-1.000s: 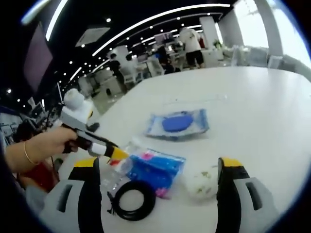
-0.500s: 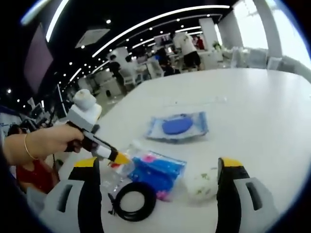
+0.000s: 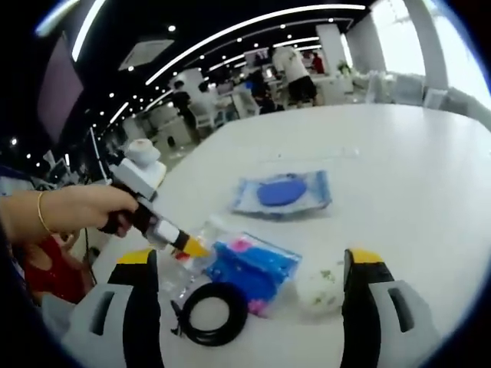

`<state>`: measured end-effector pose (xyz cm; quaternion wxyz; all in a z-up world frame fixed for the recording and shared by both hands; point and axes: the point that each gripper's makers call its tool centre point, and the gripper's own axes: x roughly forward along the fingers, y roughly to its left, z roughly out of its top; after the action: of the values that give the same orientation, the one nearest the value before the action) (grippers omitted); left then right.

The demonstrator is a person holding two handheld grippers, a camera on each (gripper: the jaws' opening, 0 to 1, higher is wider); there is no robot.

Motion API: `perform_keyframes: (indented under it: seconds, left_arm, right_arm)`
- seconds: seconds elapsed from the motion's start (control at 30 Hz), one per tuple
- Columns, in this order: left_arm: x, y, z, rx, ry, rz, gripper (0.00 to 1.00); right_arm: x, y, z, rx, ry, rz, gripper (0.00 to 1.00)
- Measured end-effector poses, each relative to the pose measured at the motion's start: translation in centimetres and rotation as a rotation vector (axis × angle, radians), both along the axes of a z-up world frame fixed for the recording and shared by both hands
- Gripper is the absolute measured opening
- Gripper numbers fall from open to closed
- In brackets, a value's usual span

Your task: Arrange the tabletop items into an orderly group along one side of the table until the central work area is clear of visible clutter.

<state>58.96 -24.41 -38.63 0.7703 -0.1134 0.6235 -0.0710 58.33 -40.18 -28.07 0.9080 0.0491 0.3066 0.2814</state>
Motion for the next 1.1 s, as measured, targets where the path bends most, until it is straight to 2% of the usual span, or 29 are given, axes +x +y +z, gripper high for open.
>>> perform_keyframes:
  seconds: [0.13,0.33,0.57,0.7,0.9,0.97,1.1]
  left_arm:
    - [-0.15,-0.26,-0.12,-0.001,0.023,0.004,0.38]
    - [-0.18,-0.3,-0.3,0.042,0.012,-0.036,0.38]
    - [-0.28,-0.33,-0.55,0.064,0.02,-0.057,0.38]
    - [-0.33,-0.27,-0.53,0.055,0.026,-0.064,0.38]
    - [-0.27,-0.08,-0.41,0.033,-0.008,-0.069,0.37]
    - [-0.17,0.1,-0.31,0.043,-0.035,-0.054,0.37]
    - [-0.49,0.05,-0.16,0.061,-0.064,-0.089,0.36]
  right_arm:
    - [-0.07,-0.03,-0.27,-0.011,0.011,0.001,0.98]
    - [-0.04,-0.02,-0.23,-0.01,0.012,-0.005,0.97]
    - [0.05,0.02,-0.02,-0.011,0.003,-0.001,0.98]
    - [0.02,0.01,-0.04,-0.008,0.008,-0.001,0.98]
    - [-0.07,0.1,-0.09,-0.009,0.01,0.003,0.98]
    - [-0.13,0.16,-0.16,-0.011,0.014,0.006,0.98]
    - [-0.18,0.34,-0.11,-0.01,0.014,0.012,0.98]
